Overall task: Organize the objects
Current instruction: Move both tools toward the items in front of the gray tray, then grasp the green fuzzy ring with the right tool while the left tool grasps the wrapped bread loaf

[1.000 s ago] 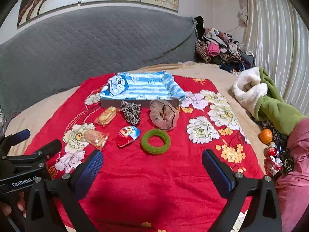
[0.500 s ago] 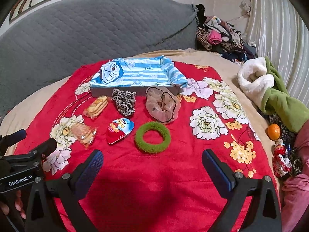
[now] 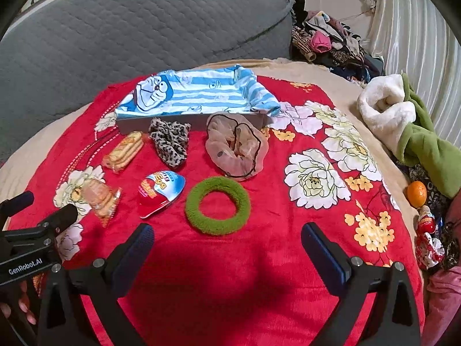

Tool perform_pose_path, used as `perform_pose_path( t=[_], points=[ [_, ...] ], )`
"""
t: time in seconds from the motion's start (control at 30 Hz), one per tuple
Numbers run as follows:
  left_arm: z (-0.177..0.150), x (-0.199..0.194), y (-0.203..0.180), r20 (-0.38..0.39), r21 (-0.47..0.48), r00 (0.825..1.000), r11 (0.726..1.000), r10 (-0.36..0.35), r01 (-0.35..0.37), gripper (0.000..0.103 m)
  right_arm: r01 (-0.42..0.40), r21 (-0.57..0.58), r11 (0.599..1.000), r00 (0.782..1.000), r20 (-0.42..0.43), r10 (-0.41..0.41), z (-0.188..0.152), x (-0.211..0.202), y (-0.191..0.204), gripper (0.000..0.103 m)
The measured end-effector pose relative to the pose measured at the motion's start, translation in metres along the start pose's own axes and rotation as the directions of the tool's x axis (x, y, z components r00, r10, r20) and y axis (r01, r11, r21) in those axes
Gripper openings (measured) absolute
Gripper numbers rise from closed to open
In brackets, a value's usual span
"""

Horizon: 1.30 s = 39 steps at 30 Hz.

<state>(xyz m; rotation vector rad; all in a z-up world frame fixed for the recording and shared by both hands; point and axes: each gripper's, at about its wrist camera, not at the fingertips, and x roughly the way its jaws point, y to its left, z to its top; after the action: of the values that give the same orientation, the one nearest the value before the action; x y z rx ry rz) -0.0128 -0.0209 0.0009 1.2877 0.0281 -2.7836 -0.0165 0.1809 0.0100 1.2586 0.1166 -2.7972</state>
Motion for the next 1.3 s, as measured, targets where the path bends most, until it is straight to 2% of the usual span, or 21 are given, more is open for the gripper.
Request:
perform_pose_path(
  t=[0.53, 1.3],
  points=[
    [0.010, 0.044, -0.008, -0.046, -0.004, 0.999, 1.000, 0.009, -0.009, 0.103, 0.007, -0.009, 1.000, 0.998, -0.058, -0.007, 0.002, 0.042, 0.000, 0.103],
    [0.013, 0.082, -0.013, -0.077, -0.005, 0.997, 1.000, 0.018, -0.019, 0.103, 0.025, -0.062, 0.998, 0.995, -0.093, -0.031, 0.007, 0.082, 0.004, 0.103]
  ],
)
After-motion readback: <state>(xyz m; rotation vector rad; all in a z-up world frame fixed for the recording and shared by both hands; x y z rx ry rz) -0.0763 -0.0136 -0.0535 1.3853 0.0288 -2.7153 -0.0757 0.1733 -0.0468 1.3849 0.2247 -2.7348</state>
